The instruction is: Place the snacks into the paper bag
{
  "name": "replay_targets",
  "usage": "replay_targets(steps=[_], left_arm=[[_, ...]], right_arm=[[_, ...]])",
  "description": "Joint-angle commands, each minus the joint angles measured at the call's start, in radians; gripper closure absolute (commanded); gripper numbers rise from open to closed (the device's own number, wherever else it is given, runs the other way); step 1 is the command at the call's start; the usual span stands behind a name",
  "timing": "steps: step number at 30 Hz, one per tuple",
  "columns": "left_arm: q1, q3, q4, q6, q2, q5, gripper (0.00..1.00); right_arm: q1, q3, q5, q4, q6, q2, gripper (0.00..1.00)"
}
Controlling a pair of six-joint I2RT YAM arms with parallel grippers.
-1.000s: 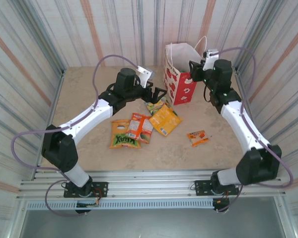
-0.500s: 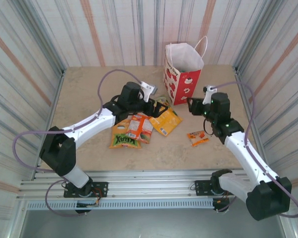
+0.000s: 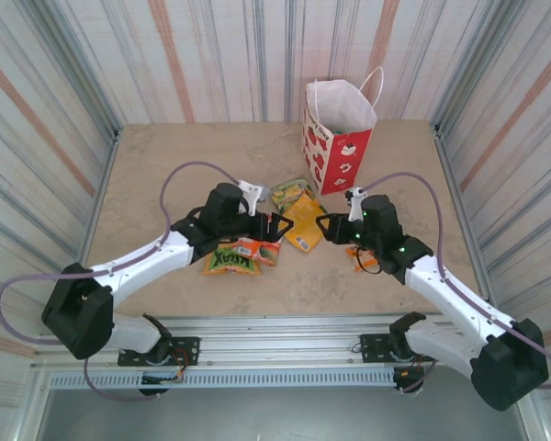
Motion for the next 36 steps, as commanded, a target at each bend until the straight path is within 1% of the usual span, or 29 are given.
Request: replay_targets(steps=[1,6,10,12,17,19,21,22,24,28,33,36], left_arm=[[-0.002,-0.059,-0.037,-0.043,-0.061,-0.025,0.03],[-0.001,-0.119,-0.098,-0.038,-0.132,-0.061,0.03],[-0.002,-0.172,-0.139,-0.041,-0.194,-0.093,0.03],[0.0,-0.198,-0.147,-0.038,-0.219,-0.107,0.03],[0.014,-0.252,-0.181,-0.04,-0.253,-0.175,0.05],[0.041,-0.271,-0.187,-0.072,-0.253,-0.184,0.05],[0.067,-0.281,-0.193,-0.099,-0.251,-0.186,0.06],[0.077,-0.285,-0.197,-0.107,-0.249,-0.194,0.08],[0.091,-0.284,-0.193,-0.105,-0.249,-0.203,0.13],[0.121,-0.268,-0.187,-0.065,-0.224,-0.197,0.15],[0.185,-0.233,-0.199,-0.058,-0.153,-0.138,0.16],[0.196,-0.207,-0.2,-0.045,-0.109,-0.111,0.15]], right_arm=[[0.066,-0.037,0.006,0.031,0.043,0.023,0.4],[0.162,-0.096,0.037,0.085,0.076,0.055,0.4],[0.212,-0.113,0.043,0.125,0.116,0.108,0.39],[0.226,-0.12,0.03,0.17,0.125,0.149,0.39],[0.23,-0.092,-0.052,0.262,0.166,0.276,0.38],[0.242,-0.064,-0.069,0.271,0.174,0.322,0.39],[0.254,-0.038,-0.059,0.266,0.167,0.357,0.39],[0.257,-0.024,-0.051,0.262,0.162,0.375,0.39],[0.26,-0.006,-0.025,0.265,0.162,0.406,0.39],[0.26,0.018,0.023,0.296,0.166,0.465,0.4],[0.275,0.058,0.055,0.297,0.161,0.509,0.41],[0.279,0.073,0.062,0.294,0.156,0.534,0.41]])
